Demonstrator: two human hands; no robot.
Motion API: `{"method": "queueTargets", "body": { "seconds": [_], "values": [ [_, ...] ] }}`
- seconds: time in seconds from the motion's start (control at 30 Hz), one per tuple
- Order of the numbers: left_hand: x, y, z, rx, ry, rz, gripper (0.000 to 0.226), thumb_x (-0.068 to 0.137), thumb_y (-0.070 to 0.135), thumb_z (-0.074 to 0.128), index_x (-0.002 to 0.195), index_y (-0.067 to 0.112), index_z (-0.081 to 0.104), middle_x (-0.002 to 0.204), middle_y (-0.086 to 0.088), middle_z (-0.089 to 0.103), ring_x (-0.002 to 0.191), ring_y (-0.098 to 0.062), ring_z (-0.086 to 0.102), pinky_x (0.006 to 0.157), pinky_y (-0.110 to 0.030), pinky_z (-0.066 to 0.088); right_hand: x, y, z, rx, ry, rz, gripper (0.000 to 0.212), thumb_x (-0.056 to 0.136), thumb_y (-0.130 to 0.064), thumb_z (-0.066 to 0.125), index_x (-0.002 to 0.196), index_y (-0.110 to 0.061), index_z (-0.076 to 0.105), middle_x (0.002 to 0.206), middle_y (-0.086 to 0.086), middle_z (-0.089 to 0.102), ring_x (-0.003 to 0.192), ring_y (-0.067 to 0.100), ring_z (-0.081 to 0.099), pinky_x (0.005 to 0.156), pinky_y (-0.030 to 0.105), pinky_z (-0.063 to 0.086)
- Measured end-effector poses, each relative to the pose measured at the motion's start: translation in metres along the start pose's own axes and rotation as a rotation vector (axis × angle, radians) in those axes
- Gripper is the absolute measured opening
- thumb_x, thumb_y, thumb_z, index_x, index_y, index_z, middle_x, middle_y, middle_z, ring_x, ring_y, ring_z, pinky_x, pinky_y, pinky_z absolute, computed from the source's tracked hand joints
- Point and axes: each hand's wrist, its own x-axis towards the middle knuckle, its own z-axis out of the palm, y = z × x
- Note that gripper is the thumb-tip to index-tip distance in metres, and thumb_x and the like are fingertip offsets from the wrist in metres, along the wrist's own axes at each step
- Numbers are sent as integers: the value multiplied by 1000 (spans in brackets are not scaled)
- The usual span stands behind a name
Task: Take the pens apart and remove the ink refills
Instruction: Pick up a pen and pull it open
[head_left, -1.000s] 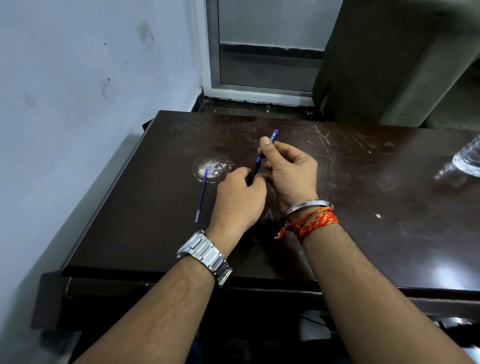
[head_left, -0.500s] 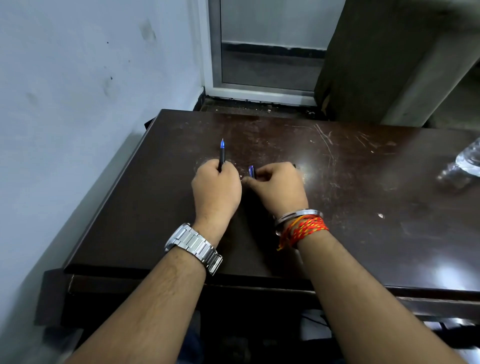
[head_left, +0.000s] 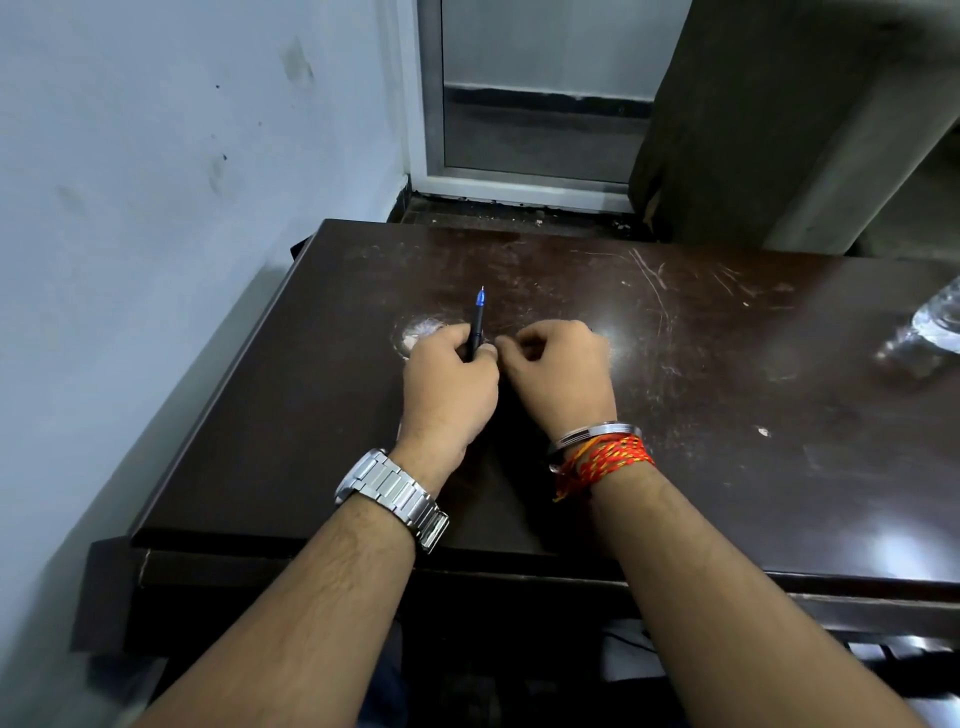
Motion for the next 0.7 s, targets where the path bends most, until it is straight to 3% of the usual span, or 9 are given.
{"method": "queueTargets", "body": {
  "seconds": [0.07,0.17,0.27,0.37,0.43,0.57,0.7],
  "values": [
    [-2,2,0,-57,-37,-17,12,88,16,65,87,17,77,78,-1,76,78,-20,73,73,-42,60,2,-4,-1,249,65,78,27,87,-35,64,75,-14,75,72,0,75,73,17,70,74,32,56],
    [-4,3,0,-54,-16,41,12,84,17,71,93,17,80,80,3,78,79,-11,74,76,-38,61,2,-10,-1,573,-13,246,34,81,-48,72,71,-16,74,67,0,74,68,18,71,73,44,61],
    [-5,2,-2,-25,14,94,10,79,20,74,86,21,81,72,8,77,71,-2,73,71,-33,62,0,-9,0,606,-3,224,23,72,-38,84,75,-17,75,68,-1,76,67,14,73,68,36,61],
    [-3,1,-2,-85,-16,55,8,74,21,80,82,21,81,69,7,77,70,-7,75,72,-38,63,1,-6,1,700,18,258,18,72,-29,86,73,-18,72,67,1,74,62,16,70,62,33,57],
    [-1,0,-1,-104,-25,26,10,73,19,83,83,19,81,70,3,77,71,-11,75,73,-39,63,4,-5,2,772,10,298,17,73,-24,86,69,-17,71,67,6,72,64,20,68,65,37,58],
    [1,1,-1,-161,-53,1,11,75,12,84,84,15,80,69,2,77,69,-11,75,67,-28,60,9,-1,4,838,-74,325,20,79,-25,79,61,-18,73,65,5,69,67,23,63,71,41,55],
    [0,4,-3,-228,-88,1,14,76,8,84,86,16,79,67,9,76,68,-4,74,64,-18,56,13,2,3,875,-158,314,24,84,-27,73,63,-17,75,66,3,69,64,20,61,66,36,52]
  ]
}}
